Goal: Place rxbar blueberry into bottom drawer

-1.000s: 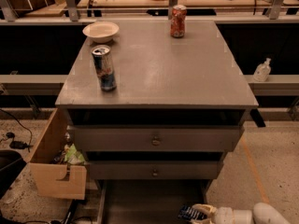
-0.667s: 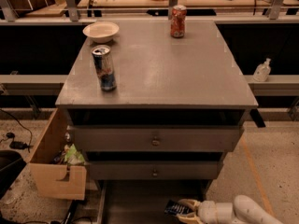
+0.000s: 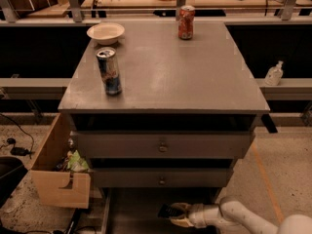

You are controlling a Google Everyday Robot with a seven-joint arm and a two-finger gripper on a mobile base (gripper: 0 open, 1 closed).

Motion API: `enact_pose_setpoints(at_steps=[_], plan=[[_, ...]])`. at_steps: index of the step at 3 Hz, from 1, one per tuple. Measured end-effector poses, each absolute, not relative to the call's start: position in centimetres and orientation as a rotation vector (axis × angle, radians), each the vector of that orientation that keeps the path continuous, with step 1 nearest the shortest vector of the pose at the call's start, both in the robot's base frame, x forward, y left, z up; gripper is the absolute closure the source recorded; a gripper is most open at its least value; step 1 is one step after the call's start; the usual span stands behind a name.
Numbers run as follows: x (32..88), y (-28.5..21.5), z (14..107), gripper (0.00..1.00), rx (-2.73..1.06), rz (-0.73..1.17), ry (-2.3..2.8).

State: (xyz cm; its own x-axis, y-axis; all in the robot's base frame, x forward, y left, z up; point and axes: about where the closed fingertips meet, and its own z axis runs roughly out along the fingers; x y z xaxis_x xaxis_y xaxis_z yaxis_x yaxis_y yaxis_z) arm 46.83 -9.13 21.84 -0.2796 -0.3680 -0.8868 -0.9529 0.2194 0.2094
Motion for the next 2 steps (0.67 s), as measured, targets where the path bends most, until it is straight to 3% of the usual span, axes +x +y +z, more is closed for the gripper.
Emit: enact_pose_setpoints(at_steps=[1,2], plan=[[49.25,-7.49,18.03,1.0,-1.256,1.036,1.829],[49.76,-7.13,18.02,0.82,-1.263,1.033,1.823]])
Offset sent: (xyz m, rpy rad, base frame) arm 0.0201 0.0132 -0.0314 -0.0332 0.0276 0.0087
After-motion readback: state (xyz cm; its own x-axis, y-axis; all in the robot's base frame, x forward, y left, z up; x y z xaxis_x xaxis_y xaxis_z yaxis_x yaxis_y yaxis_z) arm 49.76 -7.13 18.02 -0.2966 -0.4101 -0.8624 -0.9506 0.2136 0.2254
